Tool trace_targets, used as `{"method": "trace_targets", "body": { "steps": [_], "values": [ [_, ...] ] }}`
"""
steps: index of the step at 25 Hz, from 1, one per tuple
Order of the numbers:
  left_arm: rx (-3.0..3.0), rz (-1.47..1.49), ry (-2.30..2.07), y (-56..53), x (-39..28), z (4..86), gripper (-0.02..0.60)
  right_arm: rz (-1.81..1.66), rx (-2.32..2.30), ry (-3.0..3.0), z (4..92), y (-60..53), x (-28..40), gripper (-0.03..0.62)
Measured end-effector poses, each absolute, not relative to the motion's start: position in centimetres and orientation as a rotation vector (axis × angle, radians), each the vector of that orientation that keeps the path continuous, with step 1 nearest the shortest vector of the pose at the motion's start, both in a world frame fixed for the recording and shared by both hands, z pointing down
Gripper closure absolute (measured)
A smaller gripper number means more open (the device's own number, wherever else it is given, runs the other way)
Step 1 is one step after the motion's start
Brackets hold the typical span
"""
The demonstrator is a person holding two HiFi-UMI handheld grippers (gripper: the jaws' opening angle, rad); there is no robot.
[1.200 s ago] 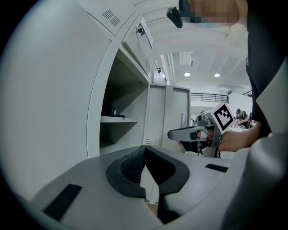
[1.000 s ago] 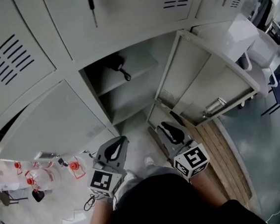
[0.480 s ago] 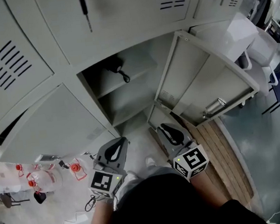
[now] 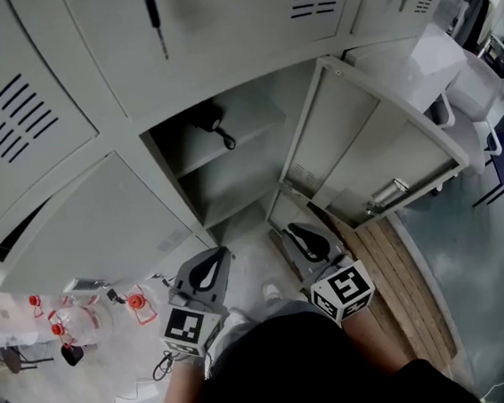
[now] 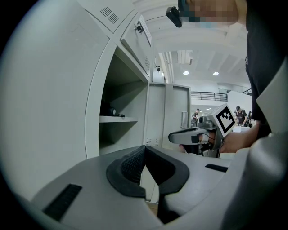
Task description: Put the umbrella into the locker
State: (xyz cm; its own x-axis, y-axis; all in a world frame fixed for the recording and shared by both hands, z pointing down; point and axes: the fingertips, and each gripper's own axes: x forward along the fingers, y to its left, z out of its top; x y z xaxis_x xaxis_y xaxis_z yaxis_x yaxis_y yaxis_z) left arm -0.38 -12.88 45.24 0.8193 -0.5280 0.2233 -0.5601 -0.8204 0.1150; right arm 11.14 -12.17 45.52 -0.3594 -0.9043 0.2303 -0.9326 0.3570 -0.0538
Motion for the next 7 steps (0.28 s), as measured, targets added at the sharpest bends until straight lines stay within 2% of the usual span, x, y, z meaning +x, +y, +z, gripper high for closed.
{"method": "trace_targets", "body": {
  "steps": [7],
  "values": [
    [2.833,0.270,-0.856,-12.97,-0.46,45.27,0.571,0.271,1.676,-2.452,45.66,-12.33,11.16,0.546]
  ]
}}
